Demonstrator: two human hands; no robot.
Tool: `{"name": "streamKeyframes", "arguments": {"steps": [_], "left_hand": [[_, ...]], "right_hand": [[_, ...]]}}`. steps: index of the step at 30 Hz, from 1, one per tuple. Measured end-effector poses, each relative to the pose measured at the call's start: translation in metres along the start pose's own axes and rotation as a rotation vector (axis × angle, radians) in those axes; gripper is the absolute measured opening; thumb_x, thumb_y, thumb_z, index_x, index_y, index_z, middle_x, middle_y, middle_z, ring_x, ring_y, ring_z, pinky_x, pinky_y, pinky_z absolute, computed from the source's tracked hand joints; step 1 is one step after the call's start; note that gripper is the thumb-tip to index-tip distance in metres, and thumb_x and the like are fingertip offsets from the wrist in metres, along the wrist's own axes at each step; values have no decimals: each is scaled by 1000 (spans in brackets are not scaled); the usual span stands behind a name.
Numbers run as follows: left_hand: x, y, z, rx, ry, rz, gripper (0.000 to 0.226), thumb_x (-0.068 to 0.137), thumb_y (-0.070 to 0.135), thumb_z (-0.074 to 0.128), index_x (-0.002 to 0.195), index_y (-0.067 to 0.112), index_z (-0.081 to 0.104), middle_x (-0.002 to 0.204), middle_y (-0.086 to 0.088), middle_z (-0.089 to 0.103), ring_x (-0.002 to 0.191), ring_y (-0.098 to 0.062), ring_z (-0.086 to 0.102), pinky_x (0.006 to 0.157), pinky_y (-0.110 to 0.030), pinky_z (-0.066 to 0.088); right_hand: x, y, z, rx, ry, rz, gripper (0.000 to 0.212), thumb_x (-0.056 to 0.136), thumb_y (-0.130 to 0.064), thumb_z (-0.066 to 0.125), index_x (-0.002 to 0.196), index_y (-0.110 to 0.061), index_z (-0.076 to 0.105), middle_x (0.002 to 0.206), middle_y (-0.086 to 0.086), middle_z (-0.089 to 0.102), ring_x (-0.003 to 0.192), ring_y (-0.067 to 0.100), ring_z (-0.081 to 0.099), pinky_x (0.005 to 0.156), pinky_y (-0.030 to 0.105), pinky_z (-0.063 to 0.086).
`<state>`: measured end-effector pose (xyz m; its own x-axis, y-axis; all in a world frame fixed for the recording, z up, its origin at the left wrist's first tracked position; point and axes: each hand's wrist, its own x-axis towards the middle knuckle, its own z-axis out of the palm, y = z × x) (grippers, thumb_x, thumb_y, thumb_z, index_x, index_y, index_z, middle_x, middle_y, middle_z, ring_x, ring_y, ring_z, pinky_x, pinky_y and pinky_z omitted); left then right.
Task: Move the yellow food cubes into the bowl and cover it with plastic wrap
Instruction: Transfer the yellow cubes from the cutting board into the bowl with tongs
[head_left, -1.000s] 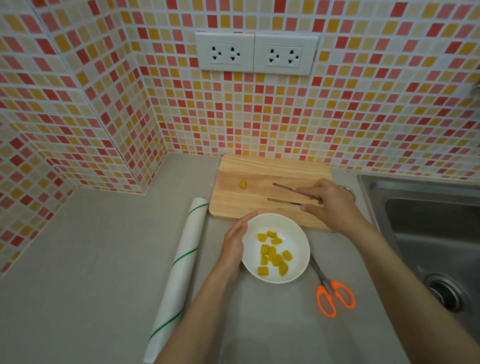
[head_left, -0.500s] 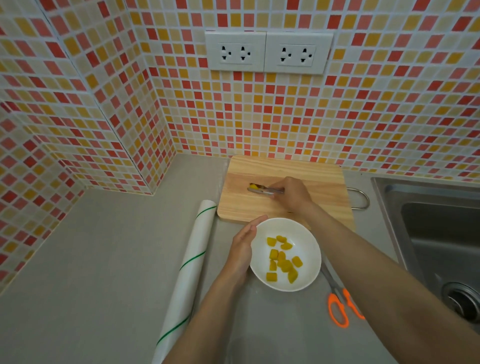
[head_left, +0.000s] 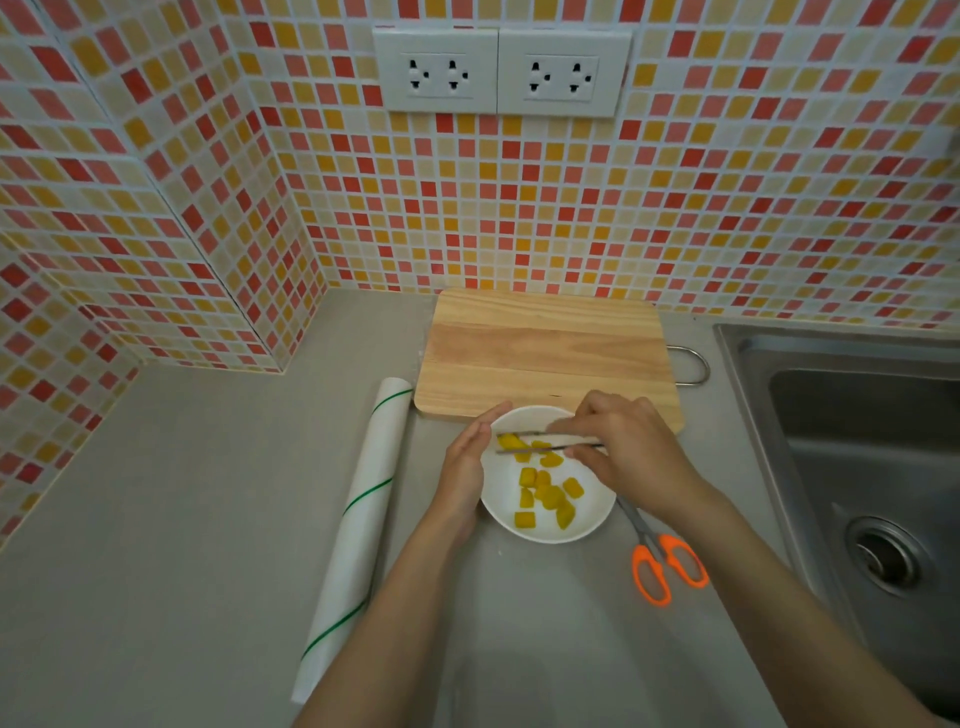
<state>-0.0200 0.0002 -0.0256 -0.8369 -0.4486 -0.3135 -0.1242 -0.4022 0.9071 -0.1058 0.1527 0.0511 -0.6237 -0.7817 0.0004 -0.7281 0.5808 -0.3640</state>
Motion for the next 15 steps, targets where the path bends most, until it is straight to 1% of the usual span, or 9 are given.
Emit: {"name": "streamKeyframes", "arguments": {"steps": [1,3,5,7,9,12,15], "left_hand": [[0,0,0,-2,-4,0,31,98,18,38,117,22,62,129,-14,60,119,-32,56,104,-47,42],[0,1,0,-1,-3,8,31,98,18,38,117,22,61,132,-14,58,122,-33,54,106,-49,40],[1,0,-1,-9,-1,8,31,98,18,37,115,23,62,131,-14,59,121,-33,54,105,-49,41],[1,0,-1,-17,-5,5,31,99,17,36,115,23,63,130,-15,60,120,-33,56,104,-48,42],[1,0,-1,-11,-9,14,32,99,16,36,118,20,61,130,-15,60,119,-32,56,104,-46,42],[0,1,0,7,-1,20,32,98,14,37,122,17,58,131,-13,59,120,-29,56,105,-44,42],[-2,3,-1,19,3,22,31,97,14,39,119,21,60,128,-7,60,116,-24,58,101,-39,45]], "right_hand": [[-3,-2,0,-81,-62,-5,35,88,-30,58,121,-37,59,107,-2,57,107,19,51,80,32,26],[-4,-6,0,-149,-147,-7,39,88,-31,56,127,-38,54,114,-3,54,112,17,48,82,32,25],[-3,-9,-2,-149,-170,-15,41,88,-31,57,128,-37,52,115,-2,52,112,17,47,83,31,24],[-1,-6,-7,-130,-155,-17,42,87,-31,58,128,-37,52,113,-2,52,111,17,47,84,31,25],[3,2,-14,-85,-87,7,42,85,-31,61,126,-35,54,108,-1,54,108,19,50,85,34,28],[14,25,-18,6,123,84,43,81,-26,68,123,-27,59,101,5,58,101,25,56,87,41,40],[29,50,-6,87,233,211,43,81,-24,69,122,-22,61,100,9,59,98,28,58,84,41,47]]}}
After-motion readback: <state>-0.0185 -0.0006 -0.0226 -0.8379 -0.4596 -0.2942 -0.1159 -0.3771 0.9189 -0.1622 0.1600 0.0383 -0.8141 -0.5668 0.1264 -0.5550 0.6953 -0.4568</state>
